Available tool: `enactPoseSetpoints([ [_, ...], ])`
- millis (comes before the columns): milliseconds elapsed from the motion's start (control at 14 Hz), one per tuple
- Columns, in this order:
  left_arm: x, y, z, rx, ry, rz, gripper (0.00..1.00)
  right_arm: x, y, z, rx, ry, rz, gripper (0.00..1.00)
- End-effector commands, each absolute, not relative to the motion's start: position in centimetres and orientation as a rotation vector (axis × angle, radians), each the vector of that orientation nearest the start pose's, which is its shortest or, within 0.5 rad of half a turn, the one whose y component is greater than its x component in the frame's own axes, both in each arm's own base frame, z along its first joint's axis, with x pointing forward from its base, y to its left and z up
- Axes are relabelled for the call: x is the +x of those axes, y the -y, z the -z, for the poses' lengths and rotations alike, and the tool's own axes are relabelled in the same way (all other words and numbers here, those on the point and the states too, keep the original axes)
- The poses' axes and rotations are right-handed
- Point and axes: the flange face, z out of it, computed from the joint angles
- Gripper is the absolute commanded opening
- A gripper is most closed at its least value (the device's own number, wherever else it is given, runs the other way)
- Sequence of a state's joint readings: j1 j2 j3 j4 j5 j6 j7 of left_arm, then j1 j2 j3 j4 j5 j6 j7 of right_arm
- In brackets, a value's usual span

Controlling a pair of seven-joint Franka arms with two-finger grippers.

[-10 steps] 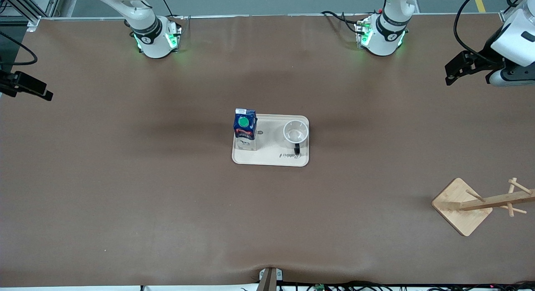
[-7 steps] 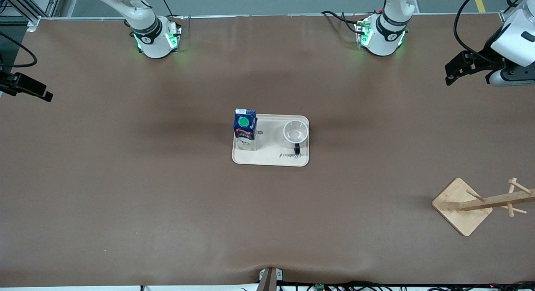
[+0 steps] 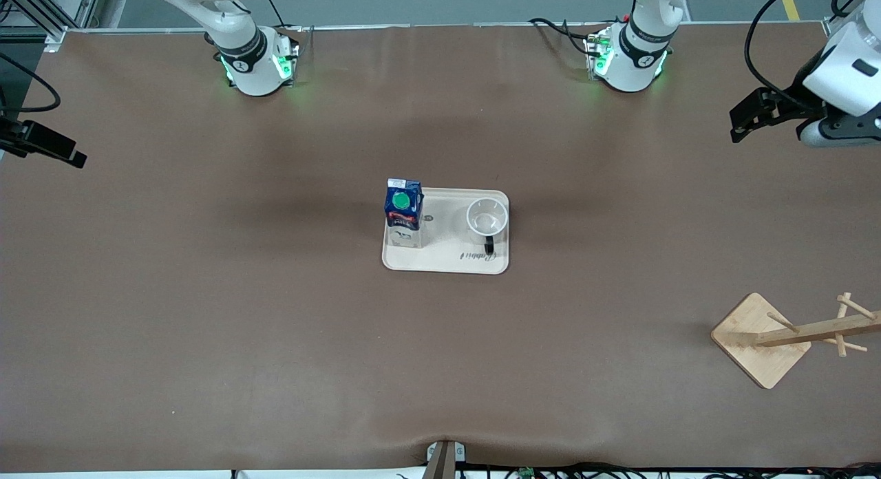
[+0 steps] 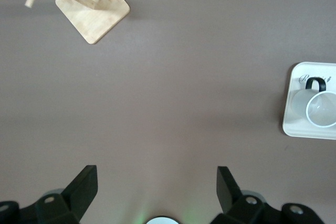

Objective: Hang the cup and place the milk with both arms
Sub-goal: 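Move the left gripper toward the white mug on the tray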

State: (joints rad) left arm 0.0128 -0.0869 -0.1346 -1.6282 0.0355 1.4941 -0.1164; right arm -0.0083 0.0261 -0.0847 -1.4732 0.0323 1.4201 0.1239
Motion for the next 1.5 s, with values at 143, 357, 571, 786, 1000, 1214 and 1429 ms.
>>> enactPoseSetpoints([
  [143, 52.4, 8.7, -60.4, -3.106, -0.044, -0.133, 1.0, 54.5, 4.4, -64.8, -3.111, -0.345, -0.108, 1.0],
  [357, 52.8, 10.9, -56.6, -3.119, -0.087, -0.118, 1.0, 55.6, 4.3, -64.9, -3.104, -0.341, -0.02, 1.0],
  [571, 52.7, 12.8, -52.6, -3.165, -0.108, -0.131, 1.0, 56.2, 3.0, -65.0, -3.112, -0.305, 0.03, 1.0],
  [786, 51.9, 15.6, -50.1, -3.161, -0.061, -0.13, 1.0, 56.2, 2.8, -65.1, -3.11, -0.302, 0.042, 1.0],
  [1000, 51.3, 19.1, -45.9, -3.169, 0.07, -0.089, 1.0, 56.1, 3.3, -65.0, -3.111, -0.314, 0.026, 1.0],
  [1214, 50.9, 23.3, -42.0, -3.191, 0.191, -0.071, 1.0, 56.0, 3.9, -64.7, -3.108, -0.333, 0.004, 1.0],
  [1429, 50.8, 26.7, -38.6, -3.215, 0.282, -0.097, 1.0, 55.4, 4.5, -63.9, -3.103, -0.356, -0.091, 1.0],
])
